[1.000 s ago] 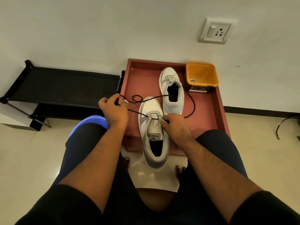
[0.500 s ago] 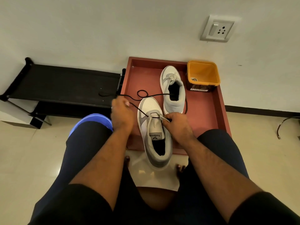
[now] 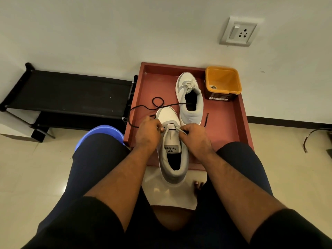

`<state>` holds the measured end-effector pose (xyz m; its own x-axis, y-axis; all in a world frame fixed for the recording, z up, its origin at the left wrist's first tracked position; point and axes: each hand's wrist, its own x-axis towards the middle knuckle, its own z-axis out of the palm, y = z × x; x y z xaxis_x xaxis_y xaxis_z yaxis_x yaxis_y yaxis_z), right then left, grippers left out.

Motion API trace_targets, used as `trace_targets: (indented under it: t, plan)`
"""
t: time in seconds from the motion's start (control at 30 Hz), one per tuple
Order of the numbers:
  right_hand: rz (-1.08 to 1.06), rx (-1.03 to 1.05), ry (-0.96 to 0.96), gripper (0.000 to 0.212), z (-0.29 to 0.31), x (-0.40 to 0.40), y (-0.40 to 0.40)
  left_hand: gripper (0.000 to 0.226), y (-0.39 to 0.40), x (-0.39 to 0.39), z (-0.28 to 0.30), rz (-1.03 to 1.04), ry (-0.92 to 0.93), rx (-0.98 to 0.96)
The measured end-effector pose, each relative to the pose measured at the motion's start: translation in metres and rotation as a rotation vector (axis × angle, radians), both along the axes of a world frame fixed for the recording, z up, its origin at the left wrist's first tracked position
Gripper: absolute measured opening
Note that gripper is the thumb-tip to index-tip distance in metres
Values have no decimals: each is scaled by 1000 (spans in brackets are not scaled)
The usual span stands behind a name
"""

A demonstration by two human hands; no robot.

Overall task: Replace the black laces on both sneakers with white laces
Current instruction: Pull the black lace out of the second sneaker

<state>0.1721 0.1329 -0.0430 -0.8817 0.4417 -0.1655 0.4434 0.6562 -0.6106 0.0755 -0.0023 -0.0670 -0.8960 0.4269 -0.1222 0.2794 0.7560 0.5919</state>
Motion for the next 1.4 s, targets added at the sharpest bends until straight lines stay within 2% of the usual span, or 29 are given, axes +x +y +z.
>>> trace_targets:
  t: [0.07, 0.13, 0.23, 0.3, 0.37, 0.43, 0.47, 0.5, 0.53, 0.6, 0.63, 0.67, 0.73, 0.8, 0.87, 0.93, 1.03, 1.1, 1.2, 1.23, 1.33, 1.4]
  plan:
    - [-11, -9, 1, 17, 0, 0, 0, 8, -2, -1, 6, 55, 55, 59]
    - [-17, -16, 6, 17, 0, 0, 1, 15, -7, -6, 13, 291, 80, 225]
    - [-7, -5, 8, 18, 1, 0, 2, 15, -20, -22, 32, 845, 30, 714]
    - [-8, -12, 14, 18, 1, 0, 2, 14, -28, -35, 44, 1064, -16, 1098]
    - [-16, -27, 27, 19, 0, -1, 0, 14, -33, -44, 48, 1088, -152, 1320]
    - [-24, -36, 34, 19, -1, -2, 0, 14, -30, -39, 49, 976, -470, 1474]
    - [-26, -38, 30, 19, -2, -3, 0, 13, -26, -33, 51, 886, -588, 1431]
    - [-29, -40, 26, 20, -2, -3, 0, 11, -22, -28, 51, 772, -618, 1275]
    - [-34, -43, 23, 20, -2, -3, -1, 14, -17, -23, 49, 622, -556, 1041]
    - [-39, -45, 31, 19, -2, -2, -1, 21, -10, -16, 37, 267, -258, 524]
    - [-40, -43, 38, 19, -1, -1, -1, 24, -7, -13, 29, 118, -145, 321]
    - [-40, -40, 46, 18, -1, -1, -2, 29, -5, -11, 22, 22, -110, 165]
    - [-48, -38, 54, 18, 0, 0, -2, 35, -4, -10, 13, -34, -132, -42]
    - [-59, -38, 56, 18, 1, -1, -2, 24, -5, -11, 15, -47, -133, -183]
    - [-62, -45, 52, 17, 0, -1, -2, 15, -7, -13, 20, -17, -71, -195]
    - [-65, -52, 43, 17, 1, -1, -2, 11, -12, -15, 27, 133, 4, -100]
    - [-58, -36, 42, 17, 1, -1, -1, 13, -23, -23, 36, 473, 76, 157]
    - [-66, -62, 41, 18, 1, 0, -2, 14, -28, -31, 39, 627, 57, 359]
    - [-69, -52, 77, 36, 7, -8, 1, 12, -25, -34, 36, 611, 11, 535]
    - [-43, 38, 91, 39, 10, -14, 4, 12, -21, -32, 36, 586, -5, 568]
    - [56, 422, 80, 28, 20, -47, 17, 14, -11, -31, 33, 534, -83, 634]
    - [146, 698, -27, 26, 21, -73, 24, 12, -7, -33, 31, 503, -136, 651]
